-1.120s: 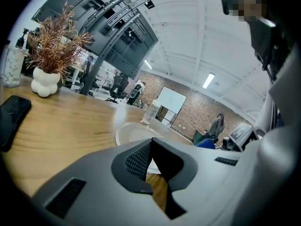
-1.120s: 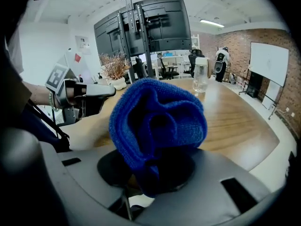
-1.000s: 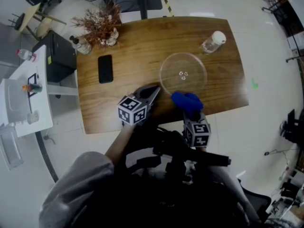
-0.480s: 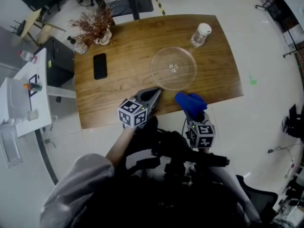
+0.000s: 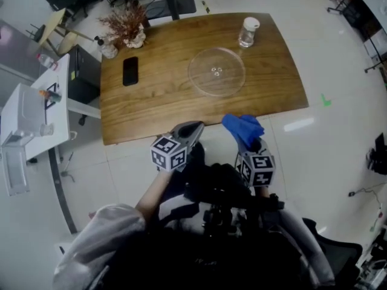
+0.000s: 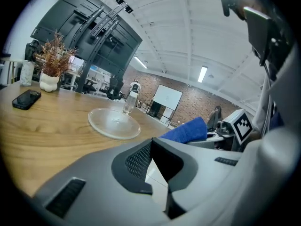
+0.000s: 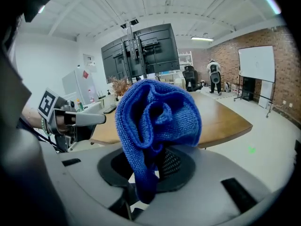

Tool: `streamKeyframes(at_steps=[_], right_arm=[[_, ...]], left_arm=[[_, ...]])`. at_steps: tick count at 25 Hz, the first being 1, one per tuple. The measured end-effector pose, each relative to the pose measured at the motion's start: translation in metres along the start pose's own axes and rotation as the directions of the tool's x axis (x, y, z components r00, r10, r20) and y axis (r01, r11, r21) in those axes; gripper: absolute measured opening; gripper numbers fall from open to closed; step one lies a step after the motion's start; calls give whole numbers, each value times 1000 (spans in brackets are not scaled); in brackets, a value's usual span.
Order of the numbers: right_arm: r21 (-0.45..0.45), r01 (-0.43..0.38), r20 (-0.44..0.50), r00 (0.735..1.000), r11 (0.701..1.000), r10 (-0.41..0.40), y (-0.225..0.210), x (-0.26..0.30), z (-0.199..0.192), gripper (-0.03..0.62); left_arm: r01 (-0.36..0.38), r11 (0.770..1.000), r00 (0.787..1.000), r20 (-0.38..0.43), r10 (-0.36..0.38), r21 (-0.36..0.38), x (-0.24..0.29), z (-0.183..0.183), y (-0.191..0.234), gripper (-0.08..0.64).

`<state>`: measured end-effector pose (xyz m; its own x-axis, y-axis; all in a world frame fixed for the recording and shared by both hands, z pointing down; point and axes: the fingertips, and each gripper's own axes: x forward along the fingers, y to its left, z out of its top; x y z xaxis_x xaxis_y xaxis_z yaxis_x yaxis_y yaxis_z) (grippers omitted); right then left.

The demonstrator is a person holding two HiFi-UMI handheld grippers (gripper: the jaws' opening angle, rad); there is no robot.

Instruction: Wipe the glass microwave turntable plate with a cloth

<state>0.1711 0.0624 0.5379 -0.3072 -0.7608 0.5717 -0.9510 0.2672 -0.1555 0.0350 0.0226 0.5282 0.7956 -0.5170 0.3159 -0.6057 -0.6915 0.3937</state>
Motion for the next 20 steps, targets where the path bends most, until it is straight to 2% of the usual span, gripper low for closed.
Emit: streamKeyframes(at_steps=[7, 14, 20], right_arm=[[9, -43, 36, 998, 999, 43, 13, -19, -8, 94], [16, -72, 90, 993, 997, 70, 22, -24, 1, 94], [6, -84, 88, 993, 996, 84, 27, -27, -1, 94]], left_arm=[[-49, 999, 999, 1, 49, 9, -31, -18, -16, 0], [-47, 998, 999, -4, 47, 46, -40, -21, -24, 0], [-69, 997, 998, 11, 68, 32, -47, -24, -22, 0]])
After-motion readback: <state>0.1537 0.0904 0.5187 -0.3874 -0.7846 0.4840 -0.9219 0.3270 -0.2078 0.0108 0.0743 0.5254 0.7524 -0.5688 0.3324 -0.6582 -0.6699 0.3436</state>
